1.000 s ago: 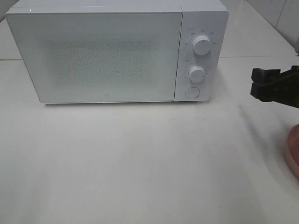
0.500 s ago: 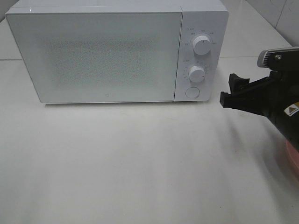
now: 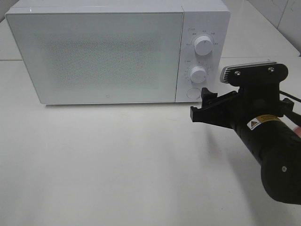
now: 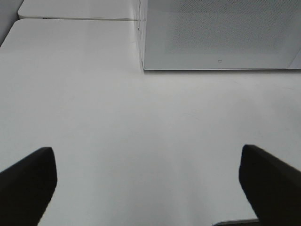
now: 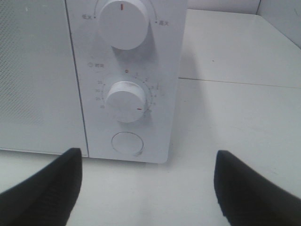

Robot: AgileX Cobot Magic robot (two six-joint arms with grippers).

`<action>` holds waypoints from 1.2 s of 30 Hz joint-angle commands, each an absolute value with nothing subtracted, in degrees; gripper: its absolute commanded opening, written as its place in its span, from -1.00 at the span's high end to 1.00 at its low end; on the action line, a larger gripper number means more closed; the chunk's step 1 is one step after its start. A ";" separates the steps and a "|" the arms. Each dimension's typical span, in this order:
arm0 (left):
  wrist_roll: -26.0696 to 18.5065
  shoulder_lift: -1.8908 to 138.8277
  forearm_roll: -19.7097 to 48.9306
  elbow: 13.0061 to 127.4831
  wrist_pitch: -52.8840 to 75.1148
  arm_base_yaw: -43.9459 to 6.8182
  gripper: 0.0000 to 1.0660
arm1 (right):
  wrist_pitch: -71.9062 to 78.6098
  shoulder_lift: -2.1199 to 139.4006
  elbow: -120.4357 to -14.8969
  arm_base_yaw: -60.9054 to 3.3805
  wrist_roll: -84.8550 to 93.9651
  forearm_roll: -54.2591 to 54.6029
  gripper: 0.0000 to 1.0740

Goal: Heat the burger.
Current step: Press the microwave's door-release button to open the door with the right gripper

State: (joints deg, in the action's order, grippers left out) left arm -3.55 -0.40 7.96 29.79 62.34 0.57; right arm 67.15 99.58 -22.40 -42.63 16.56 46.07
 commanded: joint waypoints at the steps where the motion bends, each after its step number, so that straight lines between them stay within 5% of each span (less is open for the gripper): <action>1: -3.15 -1.60 7.79 29.68 61.48 0.23 -0.83 | 67.67 100.21 -23.61 -43.95 17.07 47.44 -0.40; 14: -3.15 -1.60 7.85 29.68 61.48 0.23 -0.83 | 67.55 100.21 -23.61 -44.29 0.46 47.27 -0.26; 36: -3.15 -1.60 7.85 29.68 61.48 0.23 -0.83 | 64.74 100.21 -23.61 -44.29 -53.51 46.98 0.56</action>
State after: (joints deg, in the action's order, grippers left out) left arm -3.55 -0.40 7.96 29.79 62.34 0.57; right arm 65.49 100.44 -23.20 -44.18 -47.21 47.21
